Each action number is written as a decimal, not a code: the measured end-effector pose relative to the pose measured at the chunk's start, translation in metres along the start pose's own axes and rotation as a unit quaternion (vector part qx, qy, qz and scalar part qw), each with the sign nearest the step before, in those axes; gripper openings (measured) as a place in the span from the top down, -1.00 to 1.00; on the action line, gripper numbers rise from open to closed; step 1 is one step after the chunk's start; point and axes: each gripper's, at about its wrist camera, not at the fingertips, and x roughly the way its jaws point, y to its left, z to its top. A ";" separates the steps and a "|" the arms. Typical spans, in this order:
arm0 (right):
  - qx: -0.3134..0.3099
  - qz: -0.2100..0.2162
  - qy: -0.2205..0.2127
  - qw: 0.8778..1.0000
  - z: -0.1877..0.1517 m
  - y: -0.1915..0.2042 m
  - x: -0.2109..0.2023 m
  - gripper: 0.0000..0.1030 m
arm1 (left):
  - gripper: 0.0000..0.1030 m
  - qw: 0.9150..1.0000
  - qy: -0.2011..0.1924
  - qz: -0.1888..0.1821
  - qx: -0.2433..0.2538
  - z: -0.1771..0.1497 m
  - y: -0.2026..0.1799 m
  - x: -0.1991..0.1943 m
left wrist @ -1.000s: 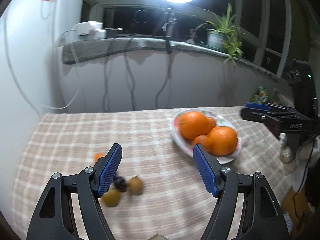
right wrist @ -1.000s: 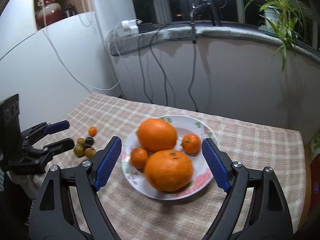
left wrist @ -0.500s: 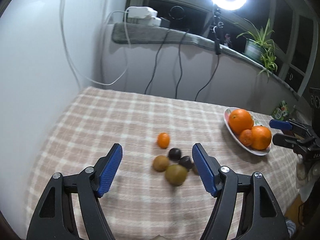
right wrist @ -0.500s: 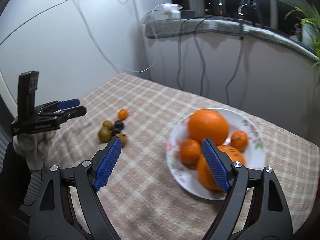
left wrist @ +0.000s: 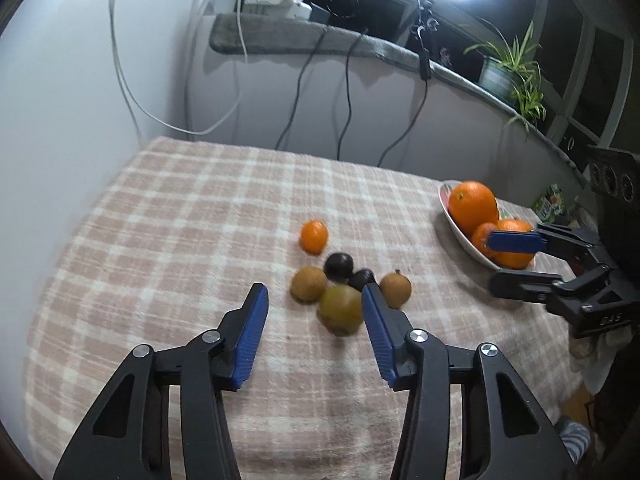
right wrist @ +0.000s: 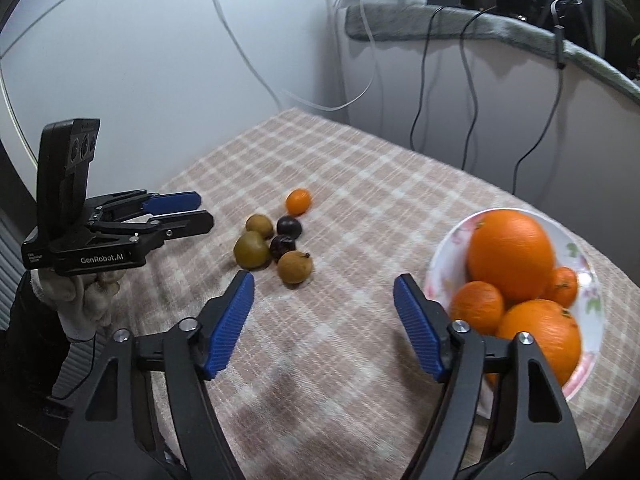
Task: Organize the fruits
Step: 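Withdraw both open tools from the plate back to the remaining fruit cluster, then close the left tool on the green round fruit while the right tool grips the brown pear-shaped fruit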
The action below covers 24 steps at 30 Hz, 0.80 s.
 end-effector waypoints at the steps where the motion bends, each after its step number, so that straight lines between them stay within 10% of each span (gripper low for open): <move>1: -0.001 0.004 0.006 1.000 0.000 0.001 0.005 -0.34 | 0.11 1.000 0.005 -0.004 0.003 -0.001 -0.002 0.003; 24: -0.001 0.052 0.067 0.996 0.008 0.007 0.072 0.12 | 0.36 0.998 0.061 -0.027 0.021 -0.010 -0.010 0.037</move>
